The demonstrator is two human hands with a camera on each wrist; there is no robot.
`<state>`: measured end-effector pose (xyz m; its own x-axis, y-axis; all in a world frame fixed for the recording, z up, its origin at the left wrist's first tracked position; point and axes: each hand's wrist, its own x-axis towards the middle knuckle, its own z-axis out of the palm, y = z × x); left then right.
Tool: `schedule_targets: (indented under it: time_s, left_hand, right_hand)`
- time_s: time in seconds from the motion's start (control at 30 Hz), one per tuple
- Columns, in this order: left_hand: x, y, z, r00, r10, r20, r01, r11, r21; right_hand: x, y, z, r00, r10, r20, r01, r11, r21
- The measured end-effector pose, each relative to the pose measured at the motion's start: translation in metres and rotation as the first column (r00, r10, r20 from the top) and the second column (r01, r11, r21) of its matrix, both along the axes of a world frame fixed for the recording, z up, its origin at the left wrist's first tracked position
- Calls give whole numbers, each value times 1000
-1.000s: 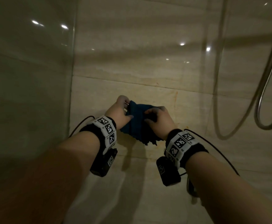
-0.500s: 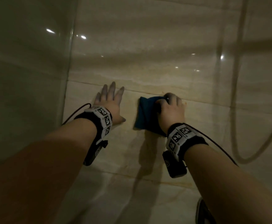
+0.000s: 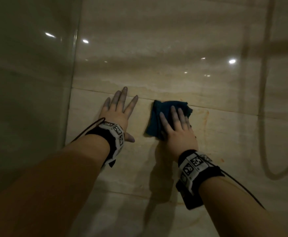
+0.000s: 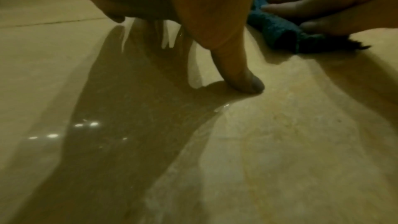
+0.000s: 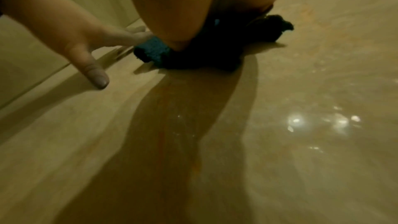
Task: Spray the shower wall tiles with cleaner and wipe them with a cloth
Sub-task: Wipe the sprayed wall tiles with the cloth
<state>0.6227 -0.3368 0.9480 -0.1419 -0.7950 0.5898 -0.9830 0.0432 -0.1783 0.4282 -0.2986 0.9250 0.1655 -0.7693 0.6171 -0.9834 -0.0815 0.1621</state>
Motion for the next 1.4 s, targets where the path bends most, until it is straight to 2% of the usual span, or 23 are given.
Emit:
schedule_targets:
  time_s: [0.13,0.3,0.4,0.53,0.7,0.83,0.97,1.13,1.4]
  left_hand:
    - [-1,4,12,999,52,4,-52,998,-21]
    - [-8,1,27,998,56,-11,-55,997,59]
    - [-8,0,26,997,72,-10,-72,995,67]
    - [-6,-6,26,996,86,-2,-86,993,80]
    - [-9,-5,25,997,70,-9,-70,996,53]
    - [-14,0,26,998,59,-33,-57,996,71]
    - [-15,2,28,997,49,-51,-44,995,92]
    - [-10,3,29,999,31,-36,-28,995,94]
    - [-7,2,26,1000,21,-15,-20,998,60]
  right_hand:
    - [5,-9,22,1000,2,-11,-3,1000,-26]
    - [12,-16,50,1000,-1,4,2,998,-66]
    - [21,-20,52,999,10,47,-5,994,-105]
    - [29,-25,28,993,21,118,-4,989,-148]
    - [31,-26,-32,990,54,131,-36,989,-141]
    - [27,-19,-47,991,-1,131,6,999,-42]
    - [23,-16,-26,993,-8,116,15,998,-63]
    - [25,-24,25,979,-21,204,52,988,-148]
    - [31,-28,28,980,1,197,36,983,-180]
